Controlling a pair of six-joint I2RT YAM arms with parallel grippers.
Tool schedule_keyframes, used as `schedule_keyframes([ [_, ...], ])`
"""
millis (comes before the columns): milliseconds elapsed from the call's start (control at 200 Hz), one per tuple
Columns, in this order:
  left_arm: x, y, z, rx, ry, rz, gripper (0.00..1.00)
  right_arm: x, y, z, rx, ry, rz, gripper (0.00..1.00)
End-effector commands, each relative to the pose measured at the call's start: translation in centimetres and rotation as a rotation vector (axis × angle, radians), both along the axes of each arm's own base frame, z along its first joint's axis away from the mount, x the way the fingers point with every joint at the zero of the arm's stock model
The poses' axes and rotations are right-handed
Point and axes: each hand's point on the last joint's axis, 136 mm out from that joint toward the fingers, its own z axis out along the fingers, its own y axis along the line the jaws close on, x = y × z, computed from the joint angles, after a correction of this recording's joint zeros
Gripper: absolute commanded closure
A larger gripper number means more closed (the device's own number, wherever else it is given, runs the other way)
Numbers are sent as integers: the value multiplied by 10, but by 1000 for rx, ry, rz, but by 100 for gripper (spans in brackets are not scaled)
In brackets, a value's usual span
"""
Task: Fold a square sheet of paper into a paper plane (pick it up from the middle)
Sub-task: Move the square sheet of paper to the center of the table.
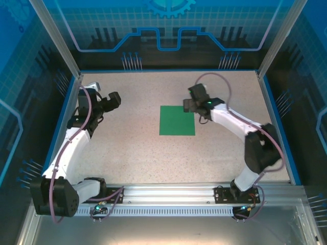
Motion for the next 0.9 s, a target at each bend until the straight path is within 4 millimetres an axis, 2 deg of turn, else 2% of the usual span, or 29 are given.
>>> schedule_keyframes([
  [0, -20, -11, -11, -63, 121, -28, 1, -17, 29, -36, -47, 166, -1, 1],
  [170, -23, -16, -13, -80, 128, -52, 2, -16, 64, -77, -78, 290, 30, 1],
  [305, -22, -18, -16, -84, 134, -62, 2, -16, 84, -96, -85, 345, 65, 1],
  [515, -21, -20, -20, -92, 144, -74, 2, -35, 106, -124, -100, 444, 173, 1],
  [605, -21, -22, -22, -98, 149, -80, 1, -54, 114, -134, -145, 486, 273, 1],
  [690, -20, -22, -23, -103, 153, -82, 2, -78, 114, -141, -196, 532, 347, 1],
  [895, -19, -25, -27, -119, 166, -86, 1, -154, 84, -151, -225, 656, 377, 2],
])
